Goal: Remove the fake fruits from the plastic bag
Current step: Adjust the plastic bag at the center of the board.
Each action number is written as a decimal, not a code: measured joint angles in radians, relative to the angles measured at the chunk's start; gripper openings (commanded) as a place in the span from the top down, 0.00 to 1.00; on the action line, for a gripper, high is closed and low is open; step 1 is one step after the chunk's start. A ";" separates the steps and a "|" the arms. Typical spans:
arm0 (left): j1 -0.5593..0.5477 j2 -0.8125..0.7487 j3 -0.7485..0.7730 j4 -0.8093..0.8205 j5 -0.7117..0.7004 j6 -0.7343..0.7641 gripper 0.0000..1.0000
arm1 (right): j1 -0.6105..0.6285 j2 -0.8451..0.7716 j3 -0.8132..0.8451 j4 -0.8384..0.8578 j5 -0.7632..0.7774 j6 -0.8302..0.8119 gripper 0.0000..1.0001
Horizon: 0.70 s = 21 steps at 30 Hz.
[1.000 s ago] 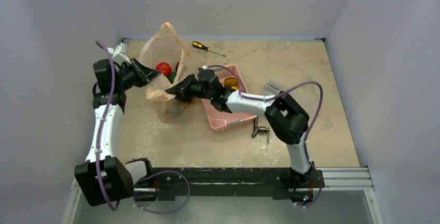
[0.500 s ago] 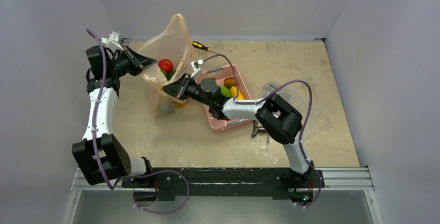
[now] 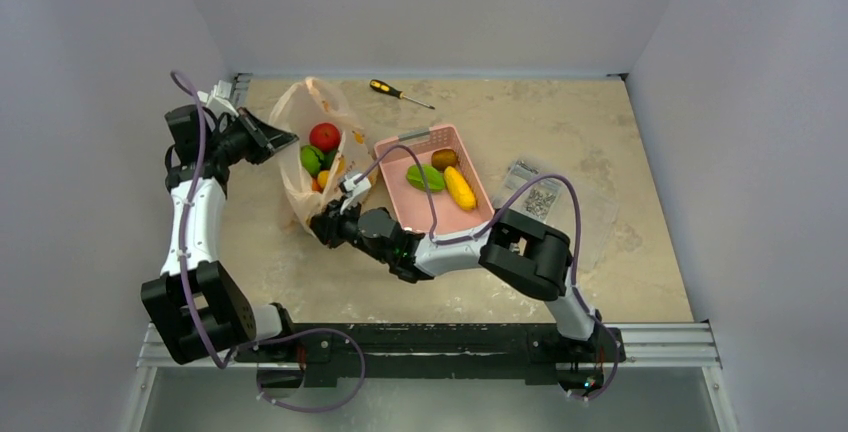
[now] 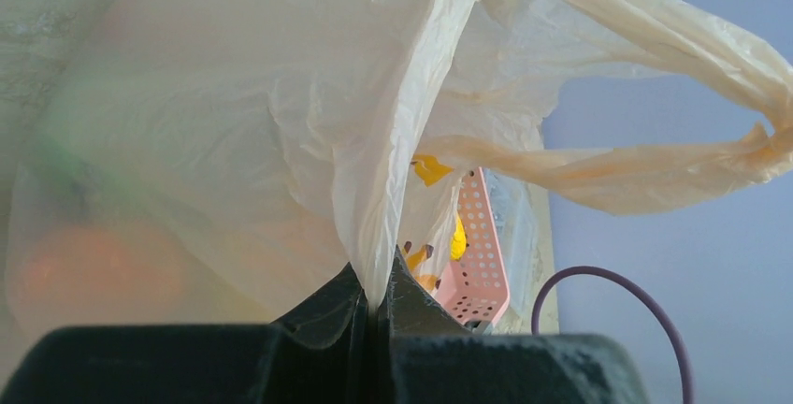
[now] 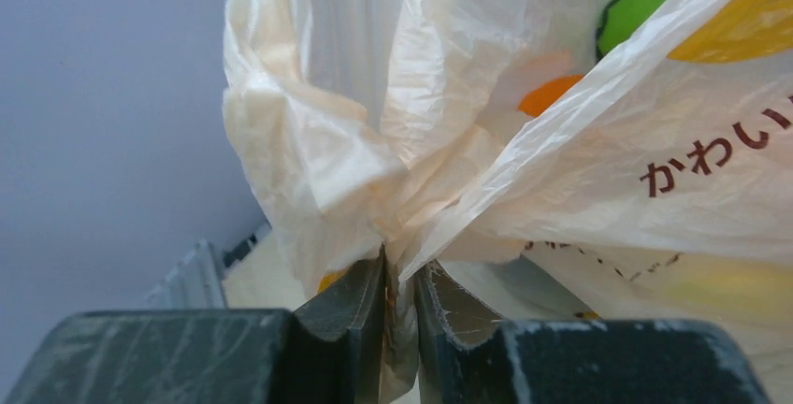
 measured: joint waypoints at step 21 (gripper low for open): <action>0.012 -0.028 0.014 -0.066 -0.080 0.077 1.00 | -0.086 -0.332 0.023 -0.581 0.111 -0.238 0.02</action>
